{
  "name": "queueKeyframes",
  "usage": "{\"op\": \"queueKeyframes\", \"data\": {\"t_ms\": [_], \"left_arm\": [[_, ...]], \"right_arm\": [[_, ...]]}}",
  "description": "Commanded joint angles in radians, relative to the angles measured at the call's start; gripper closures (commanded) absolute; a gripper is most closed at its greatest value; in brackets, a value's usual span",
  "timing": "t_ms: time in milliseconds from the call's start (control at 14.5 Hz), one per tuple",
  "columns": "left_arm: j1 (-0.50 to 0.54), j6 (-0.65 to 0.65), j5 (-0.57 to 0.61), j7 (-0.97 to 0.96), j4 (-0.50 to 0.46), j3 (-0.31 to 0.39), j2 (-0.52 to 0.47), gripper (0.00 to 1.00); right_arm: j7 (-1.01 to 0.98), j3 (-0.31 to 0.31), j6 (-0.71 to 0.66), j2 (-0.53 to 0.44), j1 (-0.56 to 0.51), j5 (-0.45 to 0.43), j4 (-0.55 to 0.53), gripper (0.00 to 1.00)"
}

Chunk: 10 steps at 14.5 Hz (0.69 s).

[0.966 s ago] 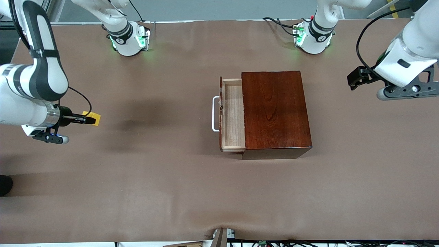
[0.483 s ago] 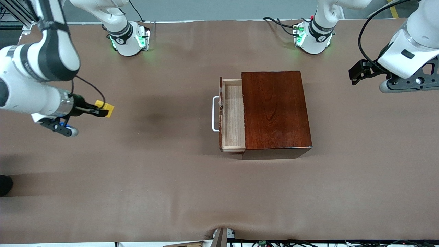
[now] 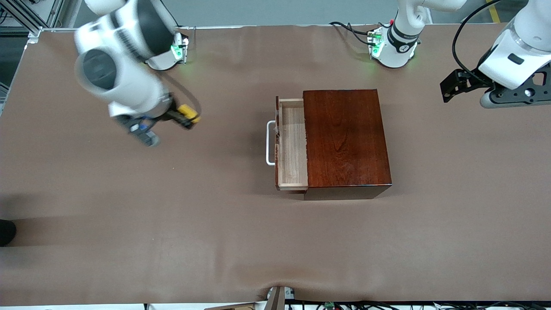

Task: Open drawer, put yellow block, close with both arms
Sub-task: 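Carry the yellow cube with the right gripper over the open drawer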

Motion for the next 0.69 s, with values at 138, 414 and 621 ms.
{"op": "queueKeyframes", "data": {"t_ms": [138,414,621], "left_arm": [[0.000,0.023,0.002,0.027,-0.042,-0.008,-0.009,0.00],[-0.003,0.023,0.003,0.028,-0.059,-0.009,-0.010,0.00],[-0.002,0.023,0.003,0.027,-0.061,-0.012,-0.013,0.00]], "right_arm": [[0.402,-0.013,0.145,0.062,0.158,0.044,0.030,1.00],[0.686,-0.013,0.325,0.137,0.244,0.101,0.044,1.00],[0.902,-0.014,0.381,0.258,0.298,0.101,0.162,1.00]]}}
